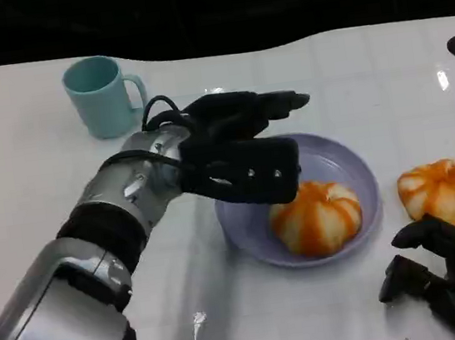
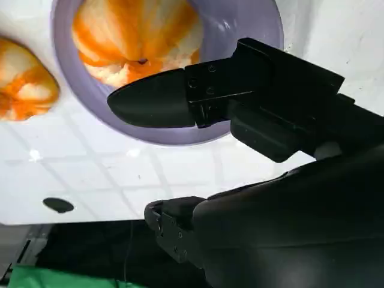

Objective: Grasp the bread from the table and place it into the plate.

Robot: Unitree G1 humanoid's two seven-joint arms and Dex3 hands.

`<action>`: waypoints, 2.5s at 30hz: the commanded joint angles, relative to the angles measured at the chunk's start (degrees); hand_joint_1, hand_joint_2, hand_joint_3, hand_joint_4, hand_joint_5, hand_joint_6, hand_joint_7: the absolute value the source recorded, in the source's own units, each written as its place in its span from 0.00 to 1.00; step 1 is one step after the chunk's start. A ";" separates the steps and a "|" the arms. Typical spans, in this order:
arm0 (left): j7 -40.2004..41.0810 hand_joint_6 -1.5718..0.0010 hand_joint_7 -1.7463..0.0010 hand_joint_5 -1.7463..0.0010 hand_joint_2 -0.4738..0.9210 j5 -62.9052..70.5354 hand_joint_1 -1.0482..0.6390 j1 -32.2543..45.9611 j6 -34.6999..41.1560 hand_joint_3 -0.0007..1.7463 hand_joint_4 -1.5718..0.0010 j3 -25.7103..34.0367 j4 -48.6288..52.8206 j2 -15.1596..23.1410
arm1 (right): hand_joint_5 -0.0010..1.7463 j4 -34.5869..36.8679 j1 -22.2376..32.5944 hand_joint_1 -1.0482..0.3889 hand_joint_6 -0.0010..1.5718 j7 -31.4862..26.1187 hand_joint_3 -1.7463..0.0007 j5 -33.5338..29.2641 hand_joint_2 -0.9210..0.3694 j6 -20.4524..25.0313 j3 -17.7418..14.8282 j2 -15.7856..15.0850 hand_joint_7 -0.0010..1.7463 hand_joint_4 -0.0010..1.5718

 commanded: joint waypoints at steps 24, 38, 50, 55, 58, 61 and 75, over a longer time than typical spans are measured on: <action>-28.03 0.46 0.87 0.42 1.00 -63.54 0.26 41.79 28.51 0.22 0.56 32.45 -46.22 -2.48 | 0.83 -0.73 0.85 0.38 0.40 -0.80 0.87 -0.09 0.00 0.41 -0.08 -0.20 0.63 0.44; -16.70 0.61 0.08 0.00 1.00 -75.14 0.28 62.33 44.97 0.25 0.46 35.76 -69.05 -7.75 | 0.83 -2.88 1.66 0.36 0.40 -2.27 0.87 -0.30 0.00 1.85 0.46 -0.07 0.65 0.44; -17.76 0.60 0.03 0.00 1.00 -75.75 0.29 66.71 45.79 0.20 0.45 37.72 -68.03 -5.40 | 0.85 -3.29 1.92 0.37 0.40 -2.40 0.87 -0.76 0.00 1.54 0.67 -0.26 0.66 0.44; -17.12 0.60 0.01 0.00 1.00 -75.52 0.29 66.76 45.56 0.19 0.45 37.94 -67.15 -5.61 | 0.86 -3.57 2.24 0.37 0.41 -2.33 0.87 -0.17 0.00 2.28 0.53 -0.06 0.66 0.44; -18.09 0.61 0.01 0.00 1.00 -75.47 0.29 66.73 45.48 0.20 0.46 37.82 -66.40 -5.24 | 0.85 -3.30 2.50 0.38 0.41 -2.09 0.87 -0.10 0.00 1.58 0.39 0.17 0.65 0.44; -18.26 0.61 0.00 0.00 1.00 -75.47 0.29 66.70 45.39 0.20 0.46 37.79 -66.23 -5.18 | 0.85 -3.25 2.52 0.38 0.41 -2.04 0.87 -0.10 0.00 1.48 0.36 0.20 0.65 0.44; -21.43 0.62 0.01 0.00 1.00 -73.30 0.29 65.55 41.94 0.19 0.47 36.49 -62.51 -5.27 | 0.86 -1.67 1.80 0.37 0.39 0.23 0.89 0.73 0.00 2.25 -0.62 -1.19 0.65 0.42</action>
